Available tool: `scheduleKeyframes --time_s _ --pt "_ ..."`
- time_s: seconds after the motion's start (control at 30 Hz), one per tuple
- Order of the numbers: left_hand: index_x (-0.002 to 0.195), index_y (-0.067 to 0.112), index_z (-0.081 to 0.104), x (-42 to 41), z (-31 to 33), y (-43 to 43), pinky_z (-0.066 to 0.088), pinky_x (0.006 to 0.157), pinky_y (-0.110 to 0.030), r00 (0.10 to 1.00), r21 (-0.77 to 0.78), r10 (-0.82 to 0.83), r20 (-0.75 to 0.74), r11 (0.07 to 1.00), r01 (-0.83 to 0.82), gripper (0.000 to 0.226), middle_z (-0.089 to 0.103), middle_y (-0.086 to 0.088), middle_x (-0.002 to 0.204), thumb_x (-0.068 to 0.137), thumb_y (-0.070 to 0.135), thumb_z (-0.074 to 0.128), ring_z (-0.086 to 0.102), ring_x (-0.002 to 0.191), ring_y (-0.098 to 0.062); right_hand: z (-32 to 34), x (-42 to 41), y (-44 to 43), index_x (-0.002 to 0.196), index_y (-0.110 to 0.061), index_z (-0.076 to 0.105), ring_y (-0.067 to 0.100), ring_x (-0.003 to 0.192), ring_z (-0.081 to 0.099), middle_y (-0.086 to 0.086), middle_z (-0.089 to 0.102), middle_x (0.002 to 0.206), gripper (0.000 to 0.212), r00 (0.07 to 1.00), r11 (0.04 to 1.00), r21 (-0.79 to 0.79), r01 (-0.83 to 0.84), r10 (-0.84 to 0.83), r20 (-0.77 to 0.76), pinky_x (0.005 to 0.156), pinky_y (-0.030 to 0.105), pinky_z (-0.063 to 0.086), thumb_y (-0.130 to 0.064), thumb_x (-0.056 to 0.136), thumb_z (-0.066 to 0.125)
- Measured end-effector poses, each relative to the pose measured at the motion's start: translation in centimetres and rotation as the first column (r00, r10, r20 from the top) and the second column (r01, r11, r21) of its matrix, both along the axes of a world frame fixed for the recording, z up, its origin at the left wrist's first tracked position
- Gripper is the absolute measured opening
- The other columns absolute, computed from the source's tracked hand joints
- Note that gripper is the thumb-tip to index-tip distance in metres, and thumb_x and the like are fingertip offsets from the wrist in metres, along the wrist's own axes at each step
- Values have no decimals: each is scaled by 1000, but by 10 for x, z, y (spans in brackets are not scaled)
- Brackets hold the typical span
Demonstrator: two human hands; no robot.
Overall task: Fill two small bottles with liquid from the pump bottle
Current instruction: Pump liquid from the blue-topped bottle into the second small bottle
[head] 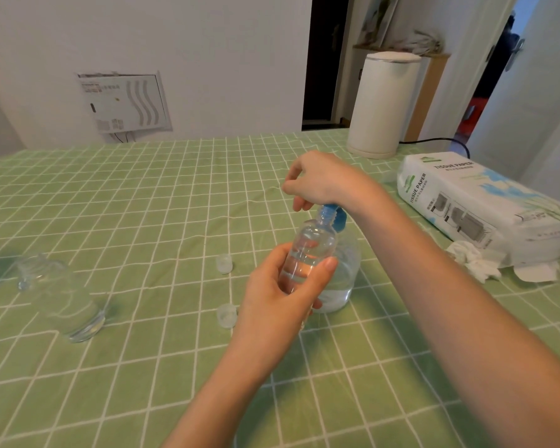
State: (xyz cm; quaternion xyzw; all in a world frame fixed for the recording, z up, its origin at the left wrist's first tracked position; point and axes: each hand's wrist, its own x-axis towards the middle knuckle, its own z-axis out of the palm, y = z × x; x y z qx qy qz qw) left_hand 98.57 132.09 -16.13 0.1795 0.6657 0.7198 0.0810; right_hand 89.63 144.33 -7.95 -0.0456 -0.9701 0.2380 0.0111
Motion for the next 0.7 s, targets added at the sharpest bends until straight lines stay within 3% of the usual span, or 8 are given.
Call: scheduleKeyframes --time_s 0.23,0.43,0.57,0.7 --pt "92 28 66 0 5 1 41 46 -12 1000 30 -6 -13 1000 6 32 68 3 71 65 45 66 54 49 -4 13 -1 1 111 -3 64 26 89 71 7 74 85 29 999 1000 0 -9 9 -45 66 24 51 -19 94 47" --pt "93 26 66 1 4 1 41 46 -12 1000 26 -6 -9 1000 6 34 67 3 71 65 45 66 55 51 -4 11 0 -1 113 -1 65 23 90 71 7 75 87 31 1000 999 31 -20 21 -9 77 32 54 -18 93 48" --pt "87 25 65 0 2 1 40 44 -12 1000 12 -2 7 1000 2 31 65 6 64 65 47 66 54 47 -2 4 0 -1 117 0 62 26 96 69 12 73 99 33 999 998 56 -10 8 38 85 37 53 -19 93 50" --pt "85 27 65 -1 0 0 39 44 -10 1000 -1 -1 1 1000 1 29 63 10 60 65 48 66 54 46 -1 1 0 -1 117 0 62 27 99 69 10 74 96 33 999 999 35 -2 0 43 84 37 54 -20 93 51"
